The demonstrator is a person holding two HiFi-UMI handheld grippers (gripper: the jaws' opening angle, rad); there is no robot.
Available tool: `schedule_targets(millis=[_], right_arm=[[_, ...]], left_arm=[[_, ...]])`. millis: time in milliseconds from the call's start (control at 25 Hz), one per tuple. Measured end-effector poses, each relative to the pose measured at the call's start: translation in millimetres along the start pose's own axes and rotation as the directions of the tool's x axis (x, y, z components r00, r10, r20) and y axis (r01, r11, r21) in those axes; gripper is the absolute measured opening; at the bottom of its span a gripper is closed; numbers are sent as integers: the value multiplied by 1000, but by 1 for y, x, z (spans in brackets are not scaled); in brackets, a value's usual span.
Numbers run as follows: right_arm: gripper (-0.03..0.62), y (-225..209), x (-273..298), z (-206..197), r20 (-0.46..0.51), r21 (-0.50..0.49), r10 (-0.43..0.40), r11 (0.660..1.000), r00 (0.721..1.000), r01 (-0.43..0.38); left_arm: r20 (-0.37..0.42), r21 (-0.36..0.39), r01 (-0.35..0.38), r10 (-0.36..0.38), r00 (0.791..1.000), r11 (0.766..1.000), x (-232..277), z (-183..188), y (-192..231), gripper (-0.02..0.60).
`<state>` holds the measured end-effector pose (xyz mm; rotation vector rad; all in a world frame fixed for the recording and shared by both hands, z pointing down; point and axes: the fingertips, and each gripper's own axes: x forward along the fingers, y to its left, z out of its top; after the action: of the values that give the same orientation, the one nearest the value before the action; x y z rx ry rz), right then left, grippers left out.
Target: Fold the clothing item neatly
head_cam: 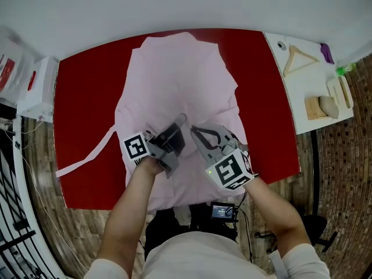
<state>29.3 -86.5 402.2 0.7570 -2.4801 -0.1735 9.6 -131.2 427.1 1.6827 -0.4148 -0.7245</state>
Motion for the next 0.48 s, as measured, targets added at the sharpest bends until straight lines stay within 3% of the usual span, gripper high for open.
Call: schedule_targets(millis=[160,320,480], right_arm=[[20,7,0,2,2,-13,19,1000,1000,-19],[20,9,0,-4,-12,-13,23,1000,1000,-23],[20,11,3,-11,-30,-11,29,1000,999,-29]], left_arm=[[15,11,26,-26,1000,1000,-1,4,-7,174],[48,46,43,-45,998,998,-7,9,-13,54],[65,64,46,-50,997,997,-13,9,-14,23]])
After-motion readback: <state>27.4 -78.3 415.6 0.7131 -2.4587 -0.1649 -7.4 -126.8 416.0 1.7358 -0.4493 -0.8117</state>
